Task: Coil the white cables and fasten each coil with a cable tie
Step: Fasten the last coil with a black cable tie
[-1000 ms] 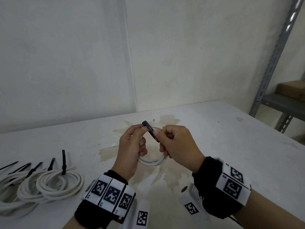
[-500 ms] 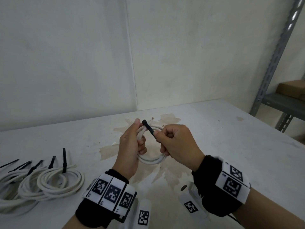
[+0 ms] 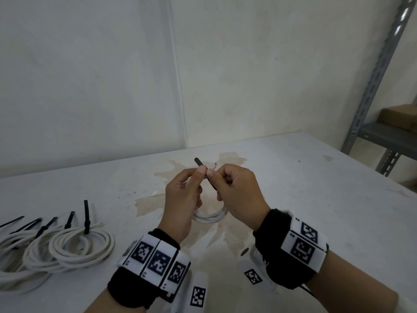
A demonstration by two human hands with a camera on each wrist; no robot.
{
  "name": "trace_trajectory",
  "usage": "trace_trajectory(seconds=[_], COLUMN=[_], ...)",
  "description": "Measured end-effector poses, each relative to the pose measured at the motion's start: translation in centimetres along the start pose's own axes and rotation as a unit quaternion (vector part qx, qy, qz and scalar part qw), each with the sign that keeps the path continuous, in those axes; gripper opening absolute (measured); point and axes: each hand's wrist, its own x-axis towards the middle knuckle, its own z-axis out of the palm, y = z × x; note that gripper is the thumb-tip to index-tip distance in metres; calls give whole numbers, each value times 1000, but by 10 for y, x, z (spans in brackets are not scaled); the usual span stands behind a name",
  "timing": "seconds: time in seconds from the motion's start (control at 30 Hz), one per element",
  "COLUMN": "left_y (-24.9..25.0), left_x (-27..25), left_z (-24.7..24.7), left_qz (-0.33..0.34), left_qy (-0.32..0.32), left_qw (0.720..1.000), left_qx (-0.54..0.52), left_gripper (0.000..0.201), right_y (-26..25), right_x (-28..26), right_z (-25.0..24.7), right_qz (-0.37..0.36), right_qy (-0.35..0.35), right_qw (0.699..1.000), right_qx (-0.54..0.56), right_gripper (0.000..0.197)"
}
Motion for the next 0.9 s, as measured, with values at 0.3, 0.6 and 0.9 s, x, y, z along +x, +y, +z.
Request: trace_trajectory(seconds=[0.3,0.6,0.9], left_y=[4,8,11], left_x=[4,2,-2], left_z=[-8,-7,-21], left_qz=[0,-2,-8], left_qy=[-5,-8,9], left_qw=[1000,999,999], left_qx=[-9,35,38], left_gripper=[22,46,21], right_y=[-5,-4,-6], right_x=[3,-2,5], right_z=[-6,5,-1], right_qz=[2,5,2], right_qy=[-118,-97,-62], right_qw=[993,994,995], right_qx=[26,55,79], right_gripper=[19,24,17])
